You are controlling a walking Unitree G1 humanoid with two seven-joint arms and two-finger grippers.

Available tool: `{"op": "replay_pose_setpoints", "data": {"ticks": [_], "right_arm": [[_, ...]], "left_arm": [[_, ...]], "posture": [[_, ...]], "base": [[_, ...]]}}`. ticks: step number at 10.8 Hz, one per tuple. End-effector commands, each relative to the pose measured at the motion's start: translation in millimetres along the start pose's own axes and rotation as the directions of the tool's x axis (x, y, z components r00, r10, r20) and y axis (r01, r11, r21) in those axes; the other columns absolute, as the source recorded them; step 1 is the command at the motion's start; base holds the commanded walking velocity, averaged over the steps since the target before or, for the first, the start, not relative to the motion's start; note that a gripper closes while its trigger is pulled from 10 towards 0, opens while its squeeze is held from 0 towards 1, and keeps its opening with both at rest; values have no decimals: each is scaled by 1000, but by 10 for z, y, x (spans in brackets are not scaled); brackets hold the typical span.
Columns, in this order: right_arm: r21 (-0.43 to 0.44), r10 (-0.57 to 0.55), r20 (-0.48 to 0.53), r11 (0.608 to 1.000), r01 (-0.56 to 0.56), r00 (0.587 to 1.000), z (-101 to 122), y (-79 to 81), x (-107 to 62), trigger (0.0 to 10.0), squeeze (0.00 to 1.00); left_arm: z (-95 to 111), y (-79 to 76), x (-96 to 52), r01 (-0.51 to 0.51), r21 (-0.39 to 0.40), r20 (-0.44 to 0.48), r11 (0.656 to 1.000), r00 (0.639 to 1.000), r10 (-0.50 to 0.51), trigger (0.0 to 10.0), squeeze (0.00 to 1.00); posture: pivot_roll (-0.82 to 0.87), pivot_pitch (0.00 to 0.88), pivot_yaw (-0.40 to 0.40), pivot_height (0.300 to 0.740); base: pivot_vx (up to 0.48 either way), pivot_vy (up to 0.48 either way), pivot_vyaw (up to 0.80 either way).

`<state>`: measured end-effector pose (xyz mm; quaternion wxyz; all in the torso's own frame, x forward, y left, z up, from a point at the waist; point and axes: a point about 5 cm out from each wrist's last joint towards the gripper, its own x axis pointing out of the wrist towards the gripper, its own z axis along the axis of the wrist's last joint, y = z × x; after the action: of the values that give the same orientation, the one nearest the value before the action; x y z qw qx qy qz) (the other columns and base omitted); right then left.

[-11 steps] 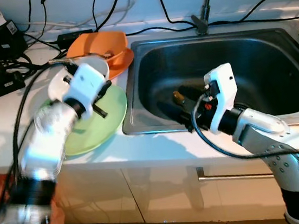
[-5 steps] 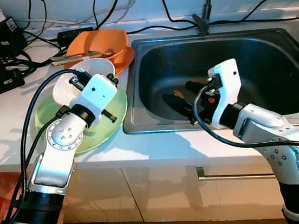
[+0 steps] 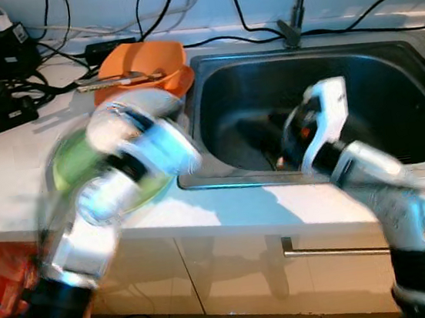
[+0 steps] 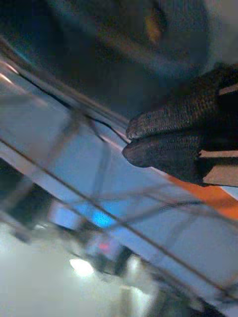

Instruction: Kitchen organization

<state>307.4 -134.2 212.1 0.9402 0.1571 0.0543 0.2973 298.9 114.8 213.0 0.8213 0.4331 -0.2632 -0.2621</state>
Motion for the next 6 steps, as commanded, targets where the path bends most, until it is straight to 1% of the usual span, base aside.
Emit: {"op": "replay_pose_setpoints", "data": {"ticks": [1,2,3,5,6], "right_arm": [[35,-6,-2,999,7,1000,22,-37,1,10000,0],[37,-16,-5,999,17,1000,47,-78,5,10000,0],[34,-23,-4,999,23,1000,62,-100,-3,10000,0],[46,-31,-13,998,32,999,33,-113,-18,10000,0],[44,-34,-22,998,35,999,-3,-119,-17,10000,0]], "left_arm": [[36,-66,-4,19,21,29,1000,999,-20,0,0],[26,-149,-18,39,-2,34,999,999,-39,0,0],[-25,-168,-52,28,-29,-1,999,1000,-28,0,0],[-112,-56,-73,-48,-37,-53,998,998,46,0,0],[-144,76,-72,-114,-86,-72,990,992,108,10000,1000]], "posture": [[48,68,30,740],[45,68,31,740],[44,67,29,740],[46,67,27,740],[46,67,27,740]], "base": [[0,0,0],[0,0,0],[0,0,0],[0,0,0],[0,0,0]]}}
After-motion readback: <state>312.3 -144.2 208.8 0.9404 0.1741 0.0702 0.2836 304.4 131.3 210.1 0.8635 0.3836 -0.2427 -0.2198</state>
